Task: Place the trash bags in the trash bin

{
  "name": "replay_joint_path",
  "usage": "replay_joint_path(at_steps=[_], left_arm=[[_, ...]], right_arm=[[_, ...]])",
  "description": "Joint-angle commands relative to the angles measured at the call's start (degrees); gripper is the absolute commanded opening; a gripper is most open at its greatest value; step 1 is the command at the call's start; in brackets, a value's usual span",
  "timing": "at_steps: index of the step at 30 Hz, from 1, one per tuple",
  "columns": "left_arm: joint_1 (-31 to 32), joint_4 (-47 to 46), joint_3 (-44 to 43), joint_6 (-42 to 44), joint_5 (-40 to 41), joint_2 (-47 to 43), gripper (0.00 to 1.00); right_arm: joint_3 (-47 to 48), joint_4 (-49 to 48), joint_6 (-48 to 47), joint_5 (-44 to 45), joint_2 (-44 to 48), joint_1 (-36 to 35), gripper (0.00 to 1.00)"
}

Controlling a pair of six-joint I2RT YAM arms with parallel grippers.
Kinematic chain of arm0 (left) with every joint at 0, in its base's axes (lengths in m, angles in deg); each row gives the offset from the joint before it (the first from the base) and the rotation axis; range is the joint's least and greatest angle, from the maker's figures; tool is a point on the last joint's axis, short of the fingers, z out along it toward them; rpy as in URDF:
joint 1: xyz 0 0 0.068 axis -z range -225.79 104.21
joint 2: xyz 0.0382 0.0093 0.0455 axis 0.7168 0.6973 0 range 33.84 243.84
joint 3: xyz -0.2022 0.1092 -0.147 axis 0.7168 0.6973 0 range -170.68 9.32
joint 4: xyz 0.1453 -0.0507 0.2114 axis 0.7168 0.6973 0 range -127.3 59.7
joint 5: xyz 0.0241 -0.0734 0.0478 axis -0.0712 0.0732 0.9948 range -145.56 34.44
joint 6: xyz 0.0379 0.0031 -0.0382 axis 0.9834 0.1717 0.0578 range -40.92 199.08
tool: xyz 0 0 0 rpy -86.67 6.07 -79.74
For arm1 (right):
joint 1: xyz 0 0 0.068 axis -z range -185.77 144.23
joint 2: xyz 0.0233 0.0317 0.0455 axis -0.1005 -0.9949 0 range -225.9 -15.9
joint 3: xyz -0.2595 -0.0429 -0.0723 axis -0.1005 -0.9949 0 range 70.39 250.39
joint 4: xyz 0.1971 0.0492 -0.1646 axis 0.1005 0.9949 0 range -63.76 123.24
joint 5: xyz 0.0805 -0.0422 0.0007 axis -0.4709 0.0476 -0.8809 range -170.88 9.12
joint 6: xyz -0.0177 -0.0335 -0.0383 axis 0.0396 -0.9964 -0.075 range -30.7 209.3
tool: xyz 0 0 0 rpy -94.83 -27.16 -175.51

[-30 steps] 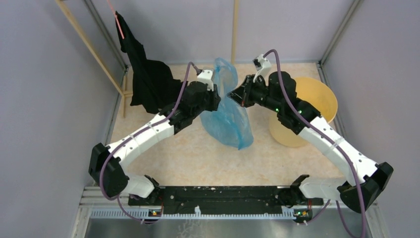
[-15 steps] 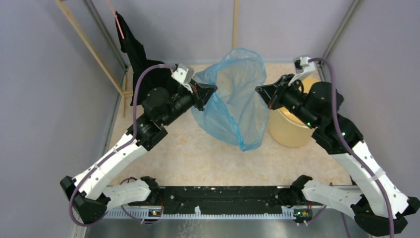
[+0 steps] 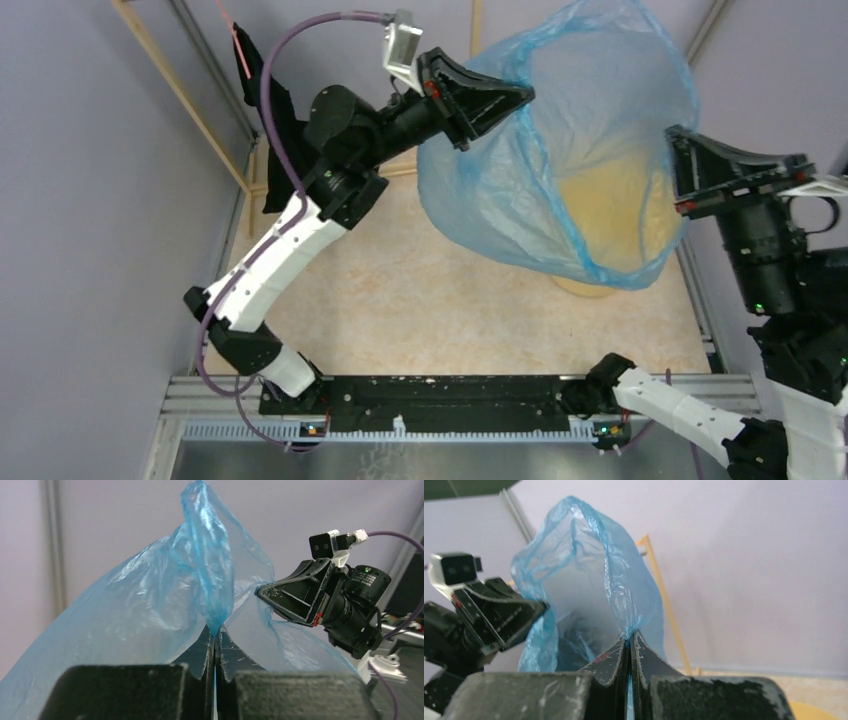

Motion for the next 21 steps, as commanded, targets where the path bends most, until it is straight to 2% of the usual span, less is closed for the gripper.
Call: replay_joint_path(at_steps=[1,9,14,21], left_arm=[[2.95,-5.94,-8.44,-8.09,-3.1,8.81,0.0],[8.23,-9.65,-26.37,-13.41,-3.63,25.77,0.0],[8.65,-17.17,-27.9,-17.73,-2.84,30.27,0.0],[8.57,-18.95,-28.91,-16.23,-0.44,33.06,0.0]], right_arm=[[3.68,-2.07,-7.17,6.36,0.91,-0.46,0.0],[4.57,-4.28,-12.46,10.2,3.46,-0.45,0.0],[9.63,0.23,-16.16,14.03,1.85,-0.41,0.0],[11.25,-0.08,-20.95,18.85,1.88,-0.46,0.0]])
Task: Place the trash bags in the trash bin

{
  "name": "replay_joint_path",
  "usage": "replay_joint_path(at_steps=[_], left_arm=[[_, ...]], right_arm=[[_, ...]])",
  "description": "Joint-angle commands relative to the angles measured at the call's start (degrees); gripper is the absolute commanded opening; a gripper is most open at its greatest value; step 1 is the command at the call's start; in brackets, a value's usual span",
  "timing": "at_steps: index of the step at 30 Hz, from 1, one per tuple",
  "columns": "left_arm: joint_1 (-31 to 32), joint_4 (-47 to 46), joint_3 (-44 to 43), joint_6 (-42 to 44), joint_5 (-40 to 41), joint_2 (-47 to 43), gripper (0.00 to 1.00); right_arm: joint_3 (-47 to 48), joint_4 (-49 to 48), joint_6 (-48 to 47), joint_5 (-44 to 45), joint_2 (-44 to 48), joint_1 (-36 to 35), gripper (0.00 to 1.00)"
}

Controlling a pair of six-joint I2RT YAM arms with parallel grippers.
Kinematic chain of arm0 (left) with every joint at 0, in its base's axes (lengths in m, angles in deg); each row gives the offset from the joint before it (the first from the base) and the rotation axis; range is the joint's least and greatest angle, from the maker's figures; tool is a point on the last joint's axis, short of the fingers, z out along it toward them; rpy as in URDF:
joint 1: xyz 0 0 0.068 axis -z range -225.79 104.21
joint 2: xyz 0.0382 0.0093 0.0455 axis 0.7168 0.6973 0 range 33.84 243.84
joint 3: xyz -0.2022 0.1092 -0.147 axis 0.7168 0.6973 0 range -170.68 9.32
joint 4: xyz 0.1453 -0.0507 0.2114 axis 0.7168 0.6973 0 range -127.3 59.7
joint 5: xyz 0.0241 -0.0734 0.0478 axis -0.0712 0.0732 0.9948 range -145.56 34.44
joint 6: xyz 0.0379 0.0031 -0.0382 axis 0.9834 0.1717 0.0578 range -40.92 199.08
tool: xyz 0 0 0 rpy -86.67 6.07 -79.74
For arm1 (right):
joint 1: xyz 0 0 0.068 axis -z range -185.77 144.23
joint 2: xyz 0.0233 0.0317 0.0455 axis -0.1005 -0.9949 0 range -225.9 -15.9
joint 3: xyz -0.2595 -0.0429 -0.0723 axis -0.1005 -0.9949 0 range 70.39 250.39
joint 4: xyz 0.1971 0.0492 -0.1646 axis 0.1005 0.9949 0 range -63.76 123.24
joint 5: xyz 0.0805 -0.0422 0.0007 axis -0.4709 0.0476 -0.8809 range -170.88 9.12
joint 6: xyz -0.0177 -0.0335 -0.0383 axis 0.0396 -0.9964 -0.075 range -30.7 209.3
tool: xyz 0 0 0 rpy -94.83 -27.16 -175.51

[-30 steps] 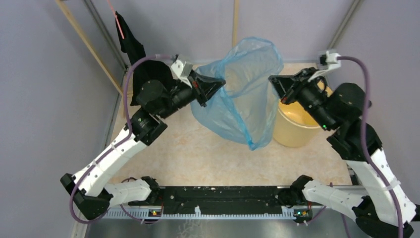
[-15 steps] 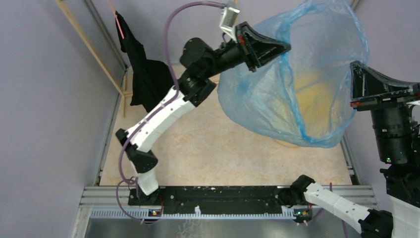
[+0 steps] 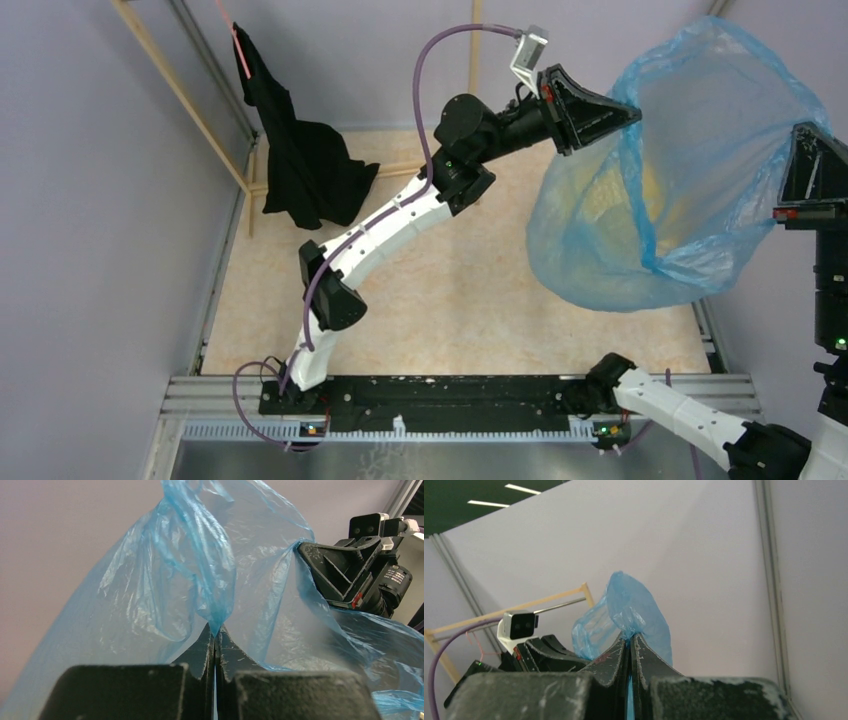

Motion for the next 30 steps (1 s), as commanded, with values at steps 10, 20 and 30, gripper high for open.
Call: replay_joint_path(at_steps=[10,20,30], left_arm=[[-5.29,-0.03,-3.58,0.78,1.46,2.97,0.0],[-11.79,-3.2,3.64,-7.47,-2.62,5.28,0.0],[-13.26,5.41,15.86,1.02,1.47,-2.0,0.0]], right_arm=[[-0.6,-2.89,-7.49,6.34,-6.42,-0.42,0.0],[-14.01,-15.24,-14.01,13.76,-8.9,-0.45,0.0],[-21.19,-1.44,2.15,5.95,-16.15,12.97,0.0]])
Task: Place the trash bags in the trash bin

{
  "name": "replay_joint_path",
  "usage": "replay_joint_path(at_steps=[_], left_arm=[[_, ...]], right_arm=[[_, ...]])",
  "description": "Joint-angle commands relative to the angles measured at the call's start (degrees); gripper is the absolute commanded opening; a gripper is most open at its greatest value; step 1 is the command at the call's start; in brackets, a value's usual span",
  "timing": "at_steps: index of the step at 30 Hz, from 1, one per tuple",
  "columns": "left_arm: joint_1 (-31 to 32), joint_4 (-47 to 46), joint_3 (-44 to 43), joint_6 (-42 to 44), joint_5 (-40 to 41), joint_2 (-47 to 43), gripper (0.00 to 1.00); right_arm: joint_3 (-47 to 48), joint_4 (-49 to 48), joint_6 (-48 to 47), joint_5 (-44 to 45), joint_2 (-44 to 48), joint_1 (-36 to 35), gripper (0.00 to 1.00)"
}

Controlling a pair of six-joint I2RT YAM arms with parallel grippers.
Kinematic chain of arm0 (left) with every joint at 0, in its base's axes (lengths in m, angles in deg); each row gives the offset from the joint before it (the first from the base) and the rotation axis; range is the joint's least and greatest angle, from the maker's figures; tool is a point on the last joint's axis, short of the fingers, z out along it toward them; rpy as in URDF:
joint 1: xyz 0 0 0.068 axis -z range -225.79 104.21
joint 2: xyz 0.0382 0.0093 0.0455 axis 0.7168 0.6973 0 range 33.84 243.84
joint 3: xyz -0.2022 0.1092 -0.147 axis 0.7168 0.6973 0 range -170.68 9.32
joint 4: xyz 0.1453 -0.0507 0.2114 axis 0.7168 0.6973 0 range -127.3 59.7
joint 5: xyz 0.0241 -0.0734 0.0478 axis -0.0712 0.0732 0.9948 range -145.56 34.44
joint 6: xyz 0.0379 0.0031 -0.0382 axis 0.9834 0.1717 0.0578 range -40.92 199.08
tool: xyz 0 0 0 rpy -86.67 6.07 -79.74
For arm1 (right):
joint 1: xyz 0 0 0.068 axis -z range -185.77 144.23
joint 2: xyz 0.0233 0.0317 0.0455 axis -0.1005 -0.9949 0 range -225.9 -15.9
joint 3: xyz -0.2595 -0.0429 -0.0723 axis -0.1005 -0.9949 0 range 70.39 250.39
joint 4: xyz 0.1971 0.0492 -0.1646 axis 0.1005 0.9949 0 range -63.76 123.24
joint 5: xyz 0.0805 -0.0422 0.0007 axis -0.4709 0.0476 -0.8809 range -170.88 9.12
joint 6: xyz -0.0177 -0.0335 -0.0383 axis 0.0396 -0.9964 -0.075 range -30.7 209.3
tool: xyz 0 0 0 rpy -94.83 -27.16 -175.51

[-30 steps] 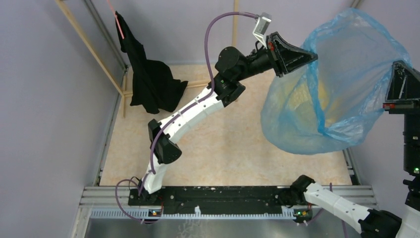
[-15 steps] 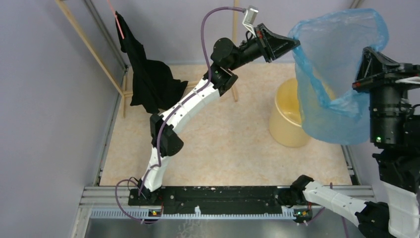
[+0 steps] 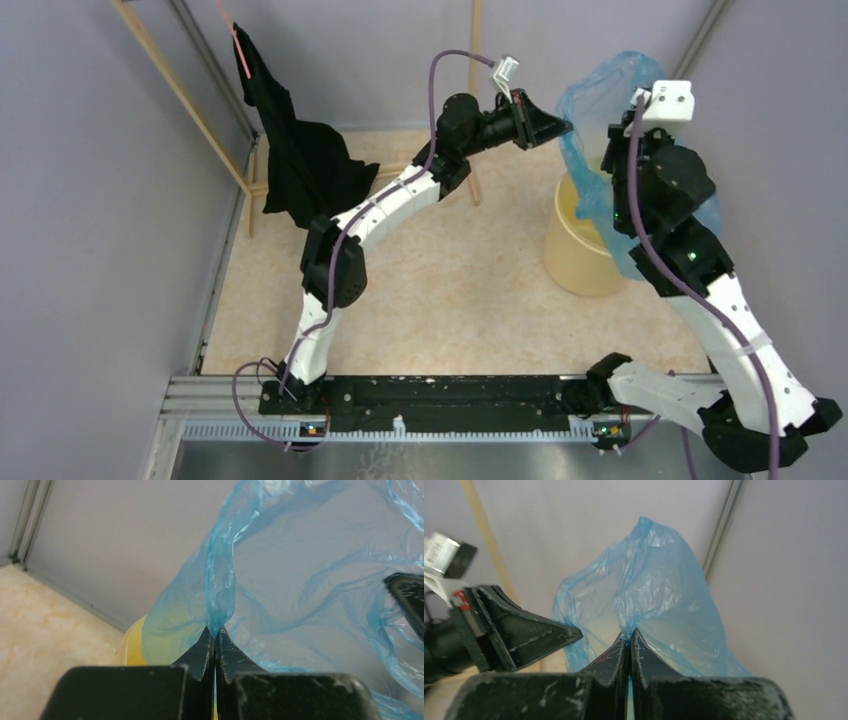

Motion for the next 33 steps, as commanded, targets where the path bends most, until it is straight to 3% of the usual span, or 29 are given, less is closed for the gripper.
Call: replay_joint_path(at_steps=[1,6,11,21,28,33], left_arm=[[-0.55,4.95,3.64,5.29,3.4,-8.24,0.0],[-0.6,6.92,9.7,4.2,2.81,-9.3,0.0],[-0.34,10.48,10.83,1.38,0.46,-6.85,0.0],[0.1,11.19,17.49,1.96,0.24,-8.39,0.0],[-1.25,17.45,25.62,9.94,3.92,-16.64,0.0],[-3.38,15.51,36.99,10.86,6.33,-25.92,0.0]], right_arm=[[-1.71,8.63,13.77,-10.69,-1.63,11.3,0.0],[-4.12,16.13,22.8,-20.96,-9.29,21.0,0.0],[-9.81,14.92,28.37,-29.89,-13.83,27.04,0.0],[-17.21,7.19,31.9,-47.64,-18.41,27.73,0.0],[-22.81,-0.67,34.03,-66.87,-20.85,27.67,0.0],[-25.4,-7.24,39.3,-76.62,-21.53,26.74,0.0]])
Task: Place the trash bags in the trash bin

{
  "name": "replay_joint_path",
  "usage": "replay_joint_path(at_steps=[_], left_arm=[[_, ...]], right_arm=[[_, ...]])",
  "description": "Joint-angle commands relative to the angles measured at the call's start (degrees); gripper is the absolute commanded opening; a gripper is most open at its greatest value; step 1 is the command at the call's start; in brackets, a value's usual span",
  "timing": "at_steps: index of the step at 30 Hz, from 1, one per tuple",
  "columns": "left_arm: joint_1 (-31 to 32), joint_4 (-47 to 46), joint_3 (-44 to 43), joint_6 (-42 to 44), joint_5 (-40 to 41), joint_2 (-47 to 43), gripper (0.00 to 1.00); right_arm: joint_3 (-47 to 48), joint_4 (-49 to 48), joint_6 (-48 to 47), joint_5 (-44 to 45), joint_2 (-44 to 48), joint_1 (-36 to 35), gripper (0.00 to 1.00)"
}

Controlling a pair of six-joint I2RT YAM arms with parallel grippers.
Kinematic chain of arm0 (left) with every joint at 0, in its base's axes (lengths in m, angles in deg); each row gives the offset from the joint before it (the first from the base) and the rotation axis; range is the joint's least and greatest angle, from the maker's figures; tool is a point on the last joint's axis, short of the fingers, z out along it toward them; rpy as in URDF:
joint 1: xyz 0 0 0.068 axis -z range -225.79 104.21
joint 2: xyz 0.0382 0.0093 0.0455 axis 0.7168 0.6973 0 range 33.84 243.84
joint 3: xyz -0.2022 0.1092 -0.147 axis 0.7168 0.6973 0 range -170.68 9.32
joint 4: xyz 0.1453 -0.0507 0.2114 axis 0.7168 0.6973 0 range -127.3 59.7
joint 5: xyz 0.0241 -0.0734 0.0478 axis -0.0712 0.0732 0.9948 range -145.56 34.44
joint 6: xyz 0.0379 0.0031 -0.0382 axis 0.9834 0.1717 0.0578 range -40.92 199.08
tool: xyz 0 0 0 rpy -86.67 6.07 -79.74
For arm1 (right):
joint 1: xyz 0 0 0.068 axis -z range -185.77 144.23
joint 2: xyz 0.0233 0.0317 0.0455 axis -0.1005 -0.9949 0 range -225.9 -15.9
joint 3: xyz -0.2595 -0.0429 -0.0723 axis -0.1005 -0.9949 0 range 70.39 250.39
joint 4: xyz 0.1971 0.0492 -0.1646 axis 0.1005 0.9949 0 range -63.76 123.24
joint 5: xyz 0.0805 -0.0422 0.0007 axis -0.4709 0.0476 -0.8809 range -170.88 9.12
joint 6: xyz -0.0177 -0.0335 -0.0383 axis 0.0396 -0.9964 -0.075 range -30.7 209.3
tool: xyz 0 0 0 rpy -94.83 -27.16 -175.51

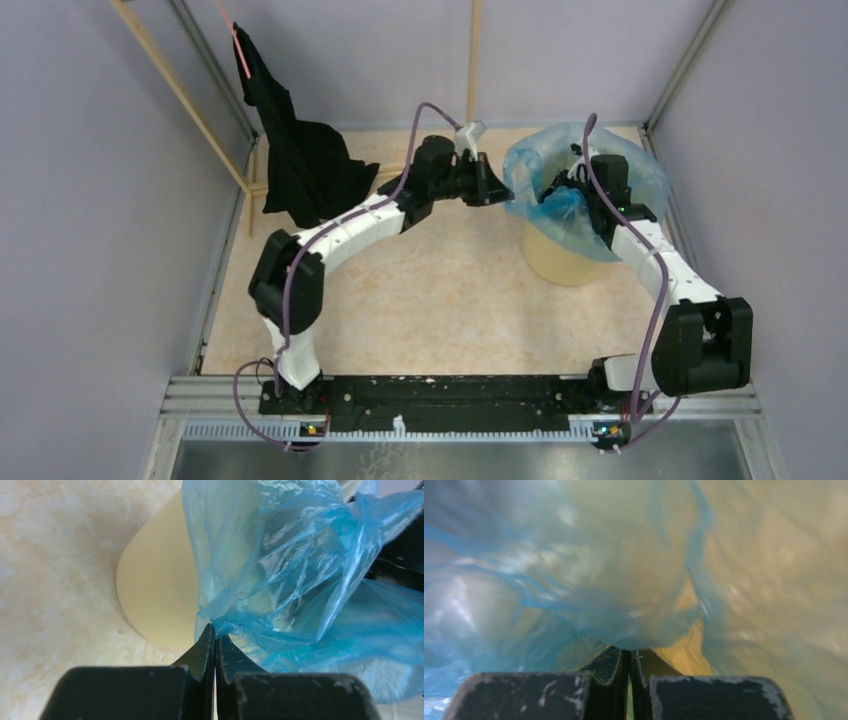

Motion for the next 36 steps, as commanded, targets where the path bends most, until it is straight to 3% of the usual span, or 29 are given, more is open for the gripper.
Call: replay_joint_path(at_steps=[1,10,12,16,21,25,36], left_arm=[[-2.22,-3.25,8.96,2.66,2.84,-12.44,0.0],[-2.91,-0.77,22.25,4.59,10.36,-30.88,0.0],[-3.06,1.37,22.71,5.91,13.0,-34.23,0.0],[-3.29,7.29,18.35,9.93,14.94,-36.18,0.0],[-3.28,7.61,13.72,12.3,13.16,-35.32,0.0],[-3.29,8.01,10.55,15.42,15.83,-35.12,0.0],[-4.32,15.06,10.61,23.12,29.78,-40.16,0.0]], right_arm=[[-2.52,-11.52,7.01,-14.26,-0.03,-1.77,0.0],[0.08,-16.03,13.76,-15.69,-0.78,-16.47,0.0],[1.4,-15.68,13.41,-16.03,0.51,-16.56,0.0],[8.19,-3.16,6.35,-5.13,6.2,-15.99,0.0],[17.57,8.75,-1.12,5.45,11.12,-12.8,0.0],[21.71,9.2,-0.29,1.76,10.71,-8.03,0.0],[34.12,8.45,2.82,-6.34,6.11,-7.92,0.03]])
